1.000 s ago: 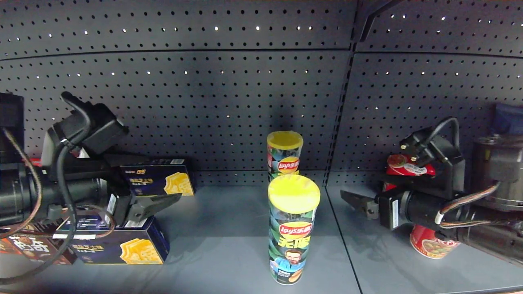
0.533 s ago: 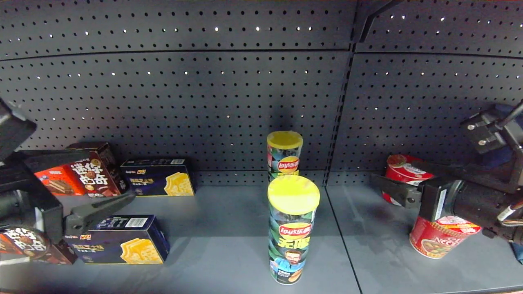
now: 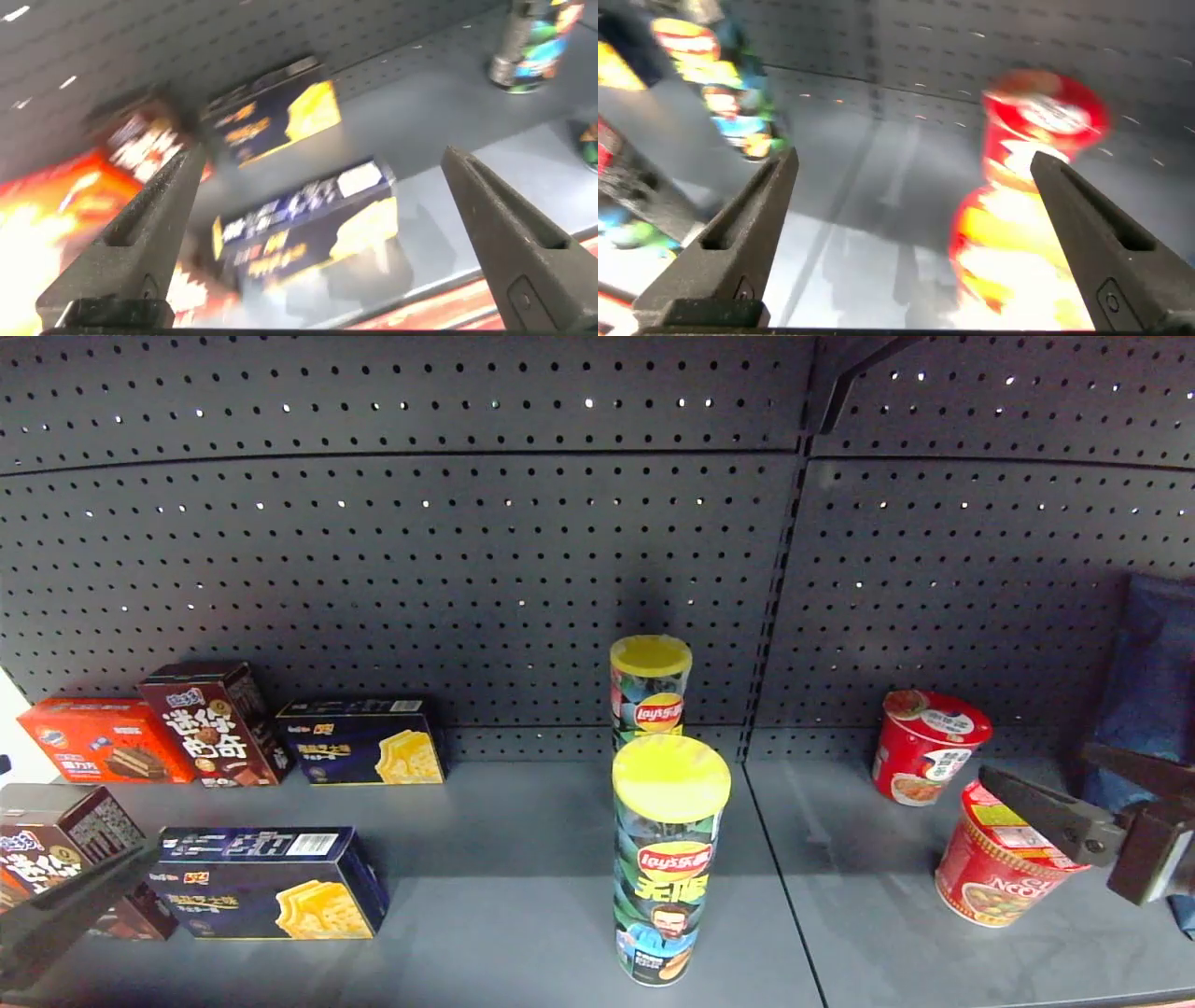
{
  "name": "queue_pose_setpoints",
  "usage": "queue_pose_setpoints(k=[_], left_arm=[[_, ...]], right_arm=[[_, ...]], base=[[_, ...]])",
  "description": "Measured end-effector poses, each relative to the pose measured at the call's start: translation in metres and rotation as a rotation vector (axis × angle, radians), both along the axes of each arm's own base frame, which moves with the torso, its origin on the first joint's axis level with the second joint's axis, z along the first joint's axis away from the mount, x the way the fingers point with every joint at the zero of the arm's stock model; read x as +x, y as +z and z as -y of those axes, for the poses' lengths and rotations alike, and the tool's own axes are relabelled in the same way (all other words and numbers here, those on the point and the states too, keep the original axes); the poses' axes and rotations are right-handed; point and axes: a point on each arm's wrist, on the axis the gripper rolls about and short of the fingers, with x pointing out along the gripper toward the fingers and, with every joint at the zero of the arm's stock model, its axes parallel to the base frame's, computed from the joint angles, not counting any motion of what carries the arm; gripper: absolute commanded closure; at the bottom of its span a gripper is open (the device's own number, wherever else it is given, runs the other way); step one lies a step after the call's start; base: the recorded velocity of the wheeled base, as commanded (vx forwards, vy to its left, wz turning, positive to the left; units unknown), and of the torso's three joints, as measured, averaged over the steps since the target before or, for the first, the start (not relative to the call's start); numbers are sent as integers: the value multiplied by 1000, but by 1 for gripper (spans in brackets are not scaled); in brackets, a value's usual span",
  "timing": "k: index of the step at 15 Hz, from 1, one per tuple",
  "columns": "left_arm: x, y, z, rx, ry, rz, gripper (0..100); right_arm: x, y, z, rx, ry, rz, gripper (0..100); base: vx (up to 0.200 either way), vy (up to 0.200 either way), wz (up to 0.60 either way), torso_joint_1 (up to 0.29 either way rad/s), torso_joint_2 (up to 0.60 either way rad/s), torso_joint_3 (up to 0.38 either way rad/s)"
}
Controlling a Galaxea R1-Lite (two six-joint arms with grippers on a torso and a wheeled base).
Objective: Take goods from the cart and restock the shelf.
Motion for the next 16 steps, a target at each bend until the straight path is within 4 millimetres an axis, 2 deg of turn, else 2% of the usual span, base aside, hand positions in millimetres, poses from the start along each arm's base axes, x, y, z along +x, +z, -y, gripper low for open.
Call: queue_pose_setpoints(k=[3,8,11,13,16], left_arm=[[-29,-11,-3,7,124,48,0],[-78,-41,-4,-7,176,152,0],[-100,-67,-4,-29,184,185,0],[-104,-86,-3,-76,162,182,0],[-104,-119,-3,-120,123,175,0]], right_arm=[[-20,-7,20,18,-100,27,0],[-59,-9,38,54,-194,113,0],[-90,-26,46,34,-221,92,0],[-107,-41,50,31,-243,105,0],[-125,-76,53,19,-299,120,0]], base=[[0,0,0,0,0,0],[0,0,0,0,0,0],[0,0,0,0,0,0],[0,0,0,0,0,0],[0,0,0,0,0,0]])
